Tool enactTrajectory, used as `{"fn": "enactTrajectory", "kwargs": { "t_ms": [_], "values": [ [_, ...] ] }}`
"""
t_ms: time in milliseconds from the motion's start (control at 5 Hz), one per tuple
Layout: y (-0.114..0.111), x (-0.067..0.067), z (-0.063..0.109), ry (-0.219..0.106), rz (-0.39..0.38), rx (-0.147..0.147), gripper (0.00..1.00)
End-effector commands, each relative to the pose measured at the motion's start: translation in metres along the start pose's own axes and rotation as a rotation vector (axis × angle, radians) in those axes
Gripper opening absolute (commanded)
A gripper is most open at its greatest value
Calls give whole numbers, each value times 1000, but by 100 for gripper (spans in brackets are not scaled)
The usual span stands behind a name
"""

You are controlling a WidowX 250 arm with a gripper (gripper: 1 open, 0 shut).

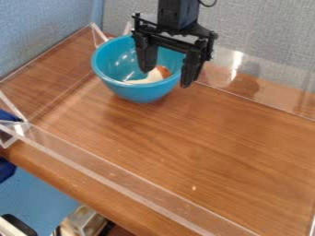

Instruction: Remove the mushroom from inside the blue bowl and put it on the table

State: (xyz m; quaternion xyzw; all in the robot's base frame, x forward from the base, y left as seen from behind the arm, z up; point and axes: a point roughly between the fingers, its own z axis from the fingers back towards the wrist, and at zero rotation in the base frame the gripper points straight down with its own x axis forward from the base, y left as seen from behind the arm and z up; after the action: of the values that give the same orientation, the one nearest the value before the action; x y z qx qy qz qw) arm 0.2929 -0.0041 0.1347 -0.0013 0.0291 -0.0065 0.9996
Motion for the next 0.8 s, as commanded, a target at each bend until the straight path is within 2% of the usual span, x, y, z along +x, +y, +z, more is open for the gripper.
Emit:
{"fn": "enactTrajectory", "kwargs": {
  "t_ms": [0, 400, 600],
  "values": [
    [18, 10, -2, -6, -8, 2, 100],
    [55, 29, -1, -33, -3, 9, 100],
    [64, 38, -4, -41, -17, 19, 100]
  ]
}}
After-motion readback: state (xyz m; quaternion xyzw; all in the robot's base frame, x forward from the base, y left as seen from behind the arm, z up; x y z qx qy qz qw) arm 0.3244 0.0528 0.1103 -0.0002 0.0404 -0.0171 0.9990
